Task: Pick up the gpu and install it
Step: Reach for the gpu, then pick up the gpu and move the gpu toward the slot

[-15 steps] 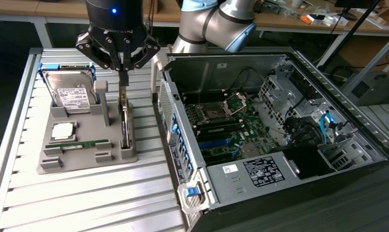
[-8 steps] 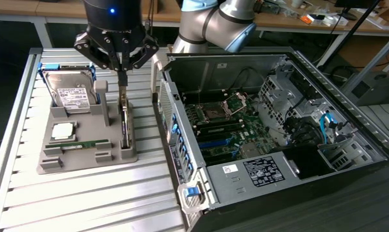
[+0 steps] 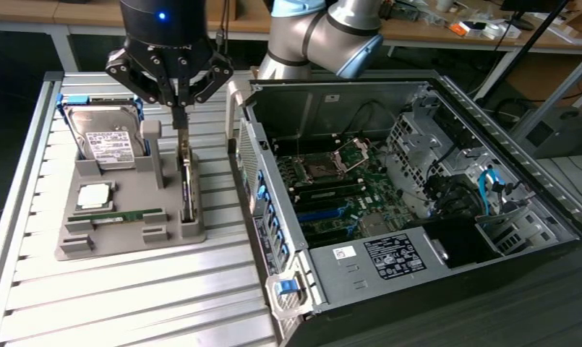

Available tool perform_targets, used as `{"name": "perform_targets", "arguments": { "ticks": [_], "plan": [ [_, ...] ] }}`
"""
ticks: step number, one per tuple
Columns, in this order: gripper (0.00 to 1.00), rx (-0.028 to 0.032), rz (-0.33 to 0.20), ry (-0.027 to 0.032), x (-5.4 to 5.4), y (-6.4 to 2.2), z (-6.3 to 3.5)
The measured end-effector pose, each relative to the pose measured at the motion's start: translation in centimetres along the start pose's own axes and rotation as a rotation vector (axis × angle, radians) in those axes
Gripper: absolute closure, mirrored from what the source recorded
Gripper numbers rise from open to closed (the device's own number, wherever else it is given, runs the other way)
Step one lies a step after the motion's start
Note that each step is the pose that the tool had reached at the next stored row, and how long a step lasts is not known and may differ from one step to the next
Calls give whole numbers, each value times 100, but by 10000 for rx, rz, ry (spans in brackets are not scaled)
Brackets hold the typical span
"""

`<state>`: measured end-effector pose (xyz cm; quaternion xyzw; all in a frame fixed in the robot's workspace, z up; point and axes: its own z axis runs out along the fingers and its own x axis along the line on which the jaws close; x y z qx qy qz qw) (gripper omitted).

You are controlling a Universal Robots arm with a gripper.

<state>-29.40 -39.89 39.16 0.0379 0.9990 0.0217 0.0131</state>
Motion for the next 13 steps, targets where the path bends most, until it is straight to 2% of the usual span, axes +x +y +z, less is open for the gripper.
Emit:
{"name": "perform_targets", "arguments": {
  "ticks": [13],
  "plan": [
    [89,-1,-1,0,3,0,0]
  ]
}}
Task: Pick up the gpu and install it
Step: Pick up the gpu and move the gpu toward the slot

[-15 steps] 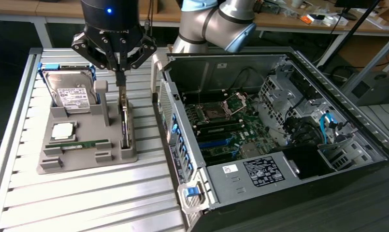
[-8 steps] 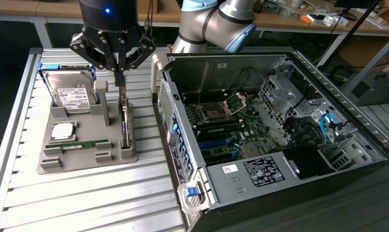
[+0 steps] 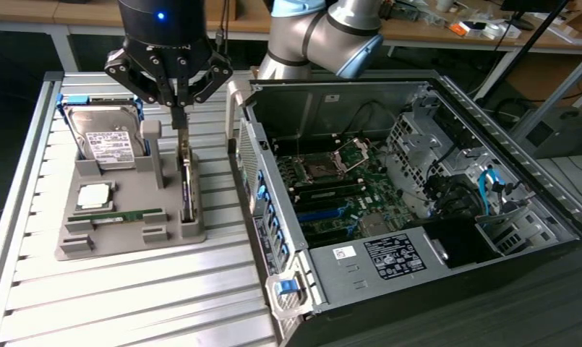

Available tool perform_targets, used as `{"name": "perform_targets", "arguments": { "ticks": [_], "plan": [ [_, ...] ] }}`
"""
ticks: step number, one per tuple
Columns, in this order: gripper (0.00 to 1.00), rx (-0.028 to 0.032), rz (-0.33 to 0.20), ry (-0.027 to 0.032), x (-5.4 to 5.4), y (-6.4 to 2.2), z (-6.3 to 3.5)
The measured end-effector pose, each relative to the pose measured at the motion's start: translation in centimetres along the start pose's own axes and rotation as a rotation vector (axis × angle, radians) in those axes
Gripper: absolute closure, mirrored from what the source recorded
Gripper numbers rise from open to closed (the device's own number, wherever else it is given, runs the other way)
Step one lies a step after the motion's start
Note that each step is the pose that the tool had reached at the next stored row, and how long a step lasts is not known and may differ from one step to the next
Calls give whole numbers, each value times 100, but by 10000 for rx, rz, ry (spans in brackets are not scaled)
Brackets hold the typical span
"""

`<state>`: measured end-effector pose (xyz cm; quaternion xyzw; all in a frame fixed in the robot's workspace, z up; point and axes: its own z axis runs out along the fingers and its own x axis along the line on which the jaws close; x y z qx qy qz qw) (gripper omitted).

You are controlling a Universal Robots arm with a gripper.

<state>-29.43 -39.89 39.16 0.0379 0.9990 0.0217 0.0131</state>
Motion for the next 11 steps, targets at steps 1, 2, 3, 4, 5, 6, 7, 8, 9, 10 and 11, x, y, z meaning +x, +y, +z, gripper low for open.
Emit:
{"name": "perform_targets", "arguments": {
  "ticks": [1,2,3,4,5,6,7,8,9,10,11],
  "plan": [
    [89,0,0,0,0,0,0],
    [89,0,0,0,0,0,0],
    [83,0,0,0,0,0,0],
    [83,0,0,0,0,0,0],
    [76,0,0,0,0,0,0],
    [71,0,0,0,0,0,0],
    [64,0,0,0,0,0,0],
    [64,0,0,0,0,0,0],
    [58,0,0,0,0,0,0],
    [58,0,0,0,0,0,0],
    [52,0,0,0,0,0,0]
  ]
}}
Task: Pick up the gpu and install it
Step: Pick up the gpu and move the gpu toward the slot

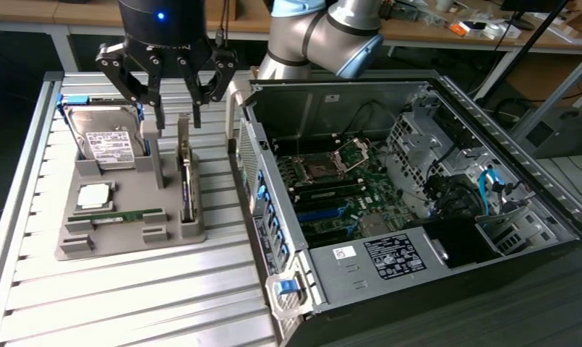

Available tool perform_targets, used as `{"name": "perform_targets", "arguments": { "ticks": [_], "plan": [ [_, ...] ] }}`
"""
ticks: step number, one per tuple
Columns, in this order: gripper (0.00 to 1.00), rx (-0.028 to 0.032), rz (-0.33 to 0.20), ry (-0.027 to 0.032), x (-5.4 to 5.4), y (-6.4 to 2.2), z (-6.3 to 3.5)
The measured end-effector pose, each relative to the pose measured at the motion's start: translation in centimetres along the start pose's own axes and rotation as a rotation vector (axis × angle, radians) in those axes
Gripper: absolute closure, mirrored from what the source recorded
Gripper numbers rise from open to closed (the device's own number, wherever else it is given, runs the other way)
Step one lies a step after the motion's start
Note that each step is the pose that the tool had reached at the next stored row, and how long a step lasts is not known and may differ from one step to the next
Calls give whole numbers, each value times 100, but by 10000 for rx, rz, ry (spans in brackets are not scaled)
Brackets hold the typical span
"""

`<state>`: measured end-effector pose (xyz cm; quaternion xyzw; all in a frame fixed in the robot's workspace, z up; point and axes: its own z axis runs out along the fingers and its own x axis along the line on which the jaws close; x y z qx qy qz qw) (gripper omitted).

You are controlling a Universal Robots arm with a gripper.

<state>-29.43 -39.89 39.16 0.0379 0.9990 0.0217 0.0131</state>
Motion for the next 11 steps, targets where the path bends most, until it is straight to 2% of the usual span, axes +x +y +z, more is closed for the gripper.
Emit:
{"name": "perform_targets", "arguments": {
  "ticks": [11],
  "plan": [
    [52,0,0,0,1,-2,30]
  ]
}}
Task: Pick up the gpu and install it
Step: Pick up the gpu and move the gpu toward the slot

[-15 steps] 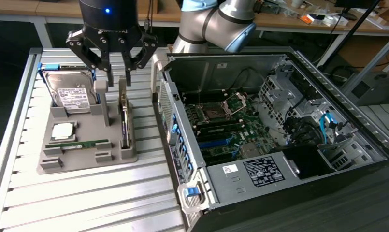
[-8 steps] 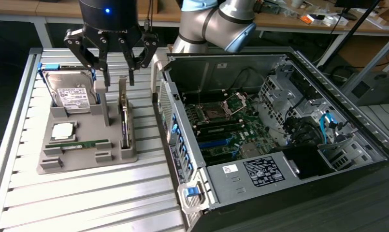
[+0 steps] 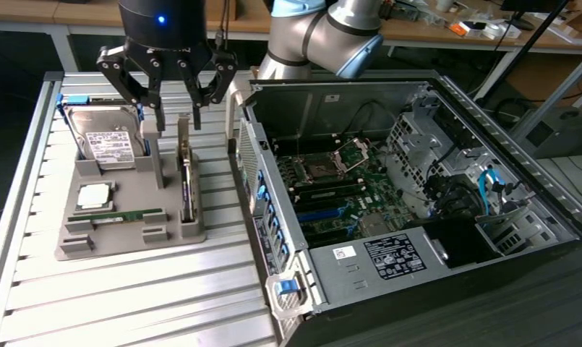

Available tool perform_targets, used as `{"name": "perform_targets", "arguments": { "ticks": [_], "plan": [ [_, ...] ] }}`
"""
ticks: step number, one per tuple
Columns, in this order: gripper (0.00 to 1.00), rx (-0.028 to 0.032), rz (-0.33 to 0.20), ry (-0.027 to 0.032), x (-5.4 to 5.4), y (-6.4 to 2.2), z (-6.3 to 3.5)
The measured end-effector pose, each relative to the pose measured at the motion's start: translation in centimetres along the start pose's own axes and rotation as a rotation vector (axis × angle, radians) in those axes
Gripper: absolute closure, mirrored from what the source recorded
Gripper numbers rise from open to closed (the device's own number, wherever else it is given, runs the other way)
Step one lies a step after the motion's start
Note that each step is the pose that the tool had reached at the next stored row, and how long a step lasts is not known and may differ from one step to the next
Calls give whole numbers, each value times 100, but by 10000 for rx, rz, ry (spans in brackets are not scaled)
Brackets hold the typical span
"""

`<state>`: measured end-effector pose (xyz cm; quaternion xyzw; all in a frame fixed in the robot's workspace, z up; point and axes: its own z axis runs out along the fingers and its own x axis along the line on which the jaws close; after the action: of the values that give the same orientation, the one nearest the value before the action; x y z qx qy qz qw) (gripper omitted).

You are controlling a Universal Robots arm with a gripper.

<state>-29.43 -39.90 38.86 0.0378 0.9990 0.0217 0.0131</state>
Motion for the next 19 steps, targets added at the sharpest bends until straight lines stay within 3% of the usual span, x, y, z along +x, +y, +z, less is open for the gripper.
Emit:
{"name": "perform_targets", "arguments": {
  "ticks": [19],
  "plan": [
    [52,1,0,0,2,-3,67]
  ]
}}
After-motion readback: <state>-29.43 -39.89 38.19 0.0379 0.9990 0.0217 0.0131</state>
